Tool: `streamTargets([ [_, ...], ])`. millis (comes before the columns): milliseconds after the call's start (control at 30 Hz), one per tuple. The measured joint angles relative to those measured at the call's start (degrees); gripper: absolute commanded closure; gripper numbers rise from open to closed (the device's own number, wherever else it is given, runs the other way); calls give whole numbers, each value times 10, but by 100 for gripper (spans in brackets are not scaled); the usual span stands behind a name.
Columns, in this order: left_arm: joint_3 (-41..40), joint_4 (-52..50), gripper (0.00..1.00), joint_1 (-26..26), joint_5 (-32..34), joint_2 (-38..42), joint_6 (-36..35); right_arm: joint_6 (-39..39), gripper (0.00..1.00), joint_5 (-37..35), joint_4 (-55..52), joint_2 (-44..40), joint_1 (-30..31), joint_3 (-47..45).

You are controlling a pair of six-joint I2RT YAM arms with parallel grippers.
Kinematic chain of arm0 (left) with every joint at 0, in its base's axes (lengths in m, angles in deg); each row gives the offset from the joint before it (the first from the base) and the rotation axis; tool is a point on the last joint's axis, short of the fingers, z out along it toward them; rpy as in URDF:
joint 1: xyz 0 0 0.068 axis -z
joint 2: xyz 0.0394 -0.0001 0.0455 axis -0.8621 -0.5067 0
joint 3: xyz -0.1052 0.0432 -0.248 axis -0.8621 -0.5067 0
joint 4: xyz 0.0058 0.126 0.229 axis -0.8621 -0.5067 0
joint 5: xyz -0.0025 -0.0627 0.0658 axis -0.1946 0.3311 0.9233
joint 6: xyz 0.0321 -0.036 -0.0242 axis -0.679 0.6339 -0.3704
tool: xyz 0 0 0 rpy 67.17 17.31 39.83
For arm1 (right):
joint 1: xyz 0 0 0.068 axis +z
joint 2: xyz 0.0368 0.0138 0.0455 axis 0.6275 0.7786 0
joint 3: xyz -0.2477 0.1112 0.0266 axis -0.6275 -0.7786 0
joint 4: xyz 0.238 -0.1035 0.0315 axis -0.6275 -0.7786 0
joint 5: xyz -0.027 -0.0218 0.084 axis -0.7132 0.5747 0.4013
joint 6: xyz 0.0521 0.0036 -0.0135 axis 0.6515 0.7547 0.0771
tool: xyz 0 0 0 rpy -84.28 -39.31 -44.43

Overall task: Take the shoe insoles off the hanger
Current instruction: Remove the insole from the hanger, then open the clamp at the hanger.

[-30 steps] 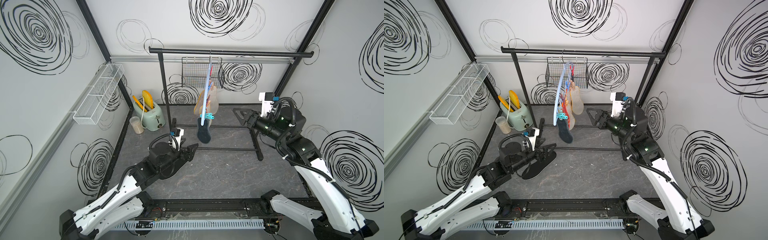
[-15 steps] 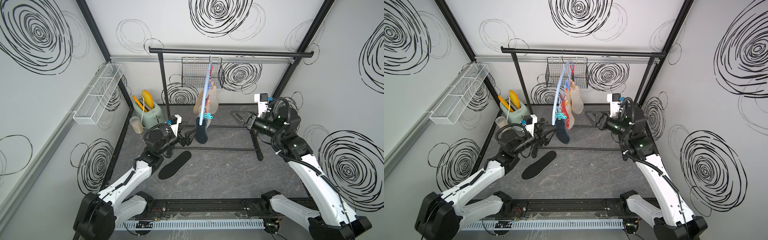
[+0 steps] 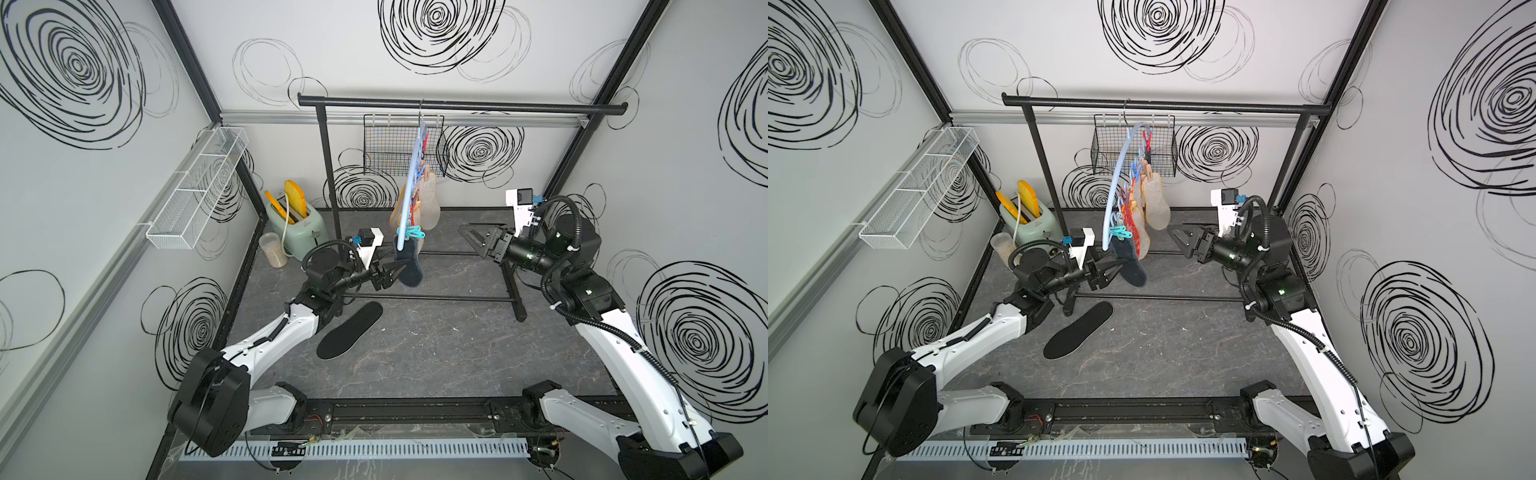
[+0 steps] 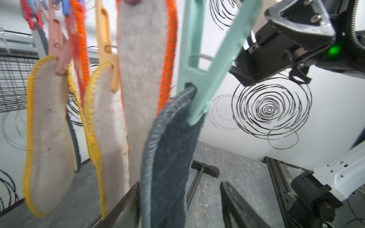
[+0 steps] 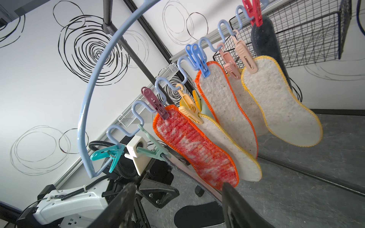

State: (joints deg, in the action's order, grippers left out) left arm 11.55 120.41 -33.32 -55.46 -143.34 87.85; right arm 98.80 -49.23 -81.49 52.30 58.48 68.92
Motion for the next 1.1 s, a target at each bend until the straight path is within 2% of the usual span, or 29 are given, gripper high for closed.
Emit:
streamTargets([
  [67, 4, 1, 62, 4, -12, -7, 0, -3, 31, 1, 0, 0, 0, 0],
  [133, 10, -1, 66, 6, -21, -13, 2, -9, 31, 7, 3, 0, 0, 0],
  [233, 11, -3, 76, 6, -27, -12, 1, -36, 30, 21, 18, 0, 0, -1],
  [367, 17, -22, 90, 6, -33, -10, -2, -120, 32, 48, 53, -6, 0, -15],
  [467, 34, -49, 95, 6, -40, -9, -10, -181, 36, 75, 78, -4, 0, -30],
  [500, 39, -58, 100, 5, -43, -7, -12, -198, 37, 85, 81, 0, 0, -30],
  [700, 67, -110, 100, -9, -70, -1, -23, -264, 39, 176, 107, 56, 0, -17],
  [800, 83, -135, 100, -16, -85, -1, -30, -287, 34, 209, 116, 70, 0, -16],
  [900, 99, -163, 100, -17, -99, -1, -39, -309, 27, 232, 125, 81, 3, -10],
  [1100, 108, -196, 100, -17, -113, -1, -53, -370, 29, 247, 138, 97, 49, 0],
])
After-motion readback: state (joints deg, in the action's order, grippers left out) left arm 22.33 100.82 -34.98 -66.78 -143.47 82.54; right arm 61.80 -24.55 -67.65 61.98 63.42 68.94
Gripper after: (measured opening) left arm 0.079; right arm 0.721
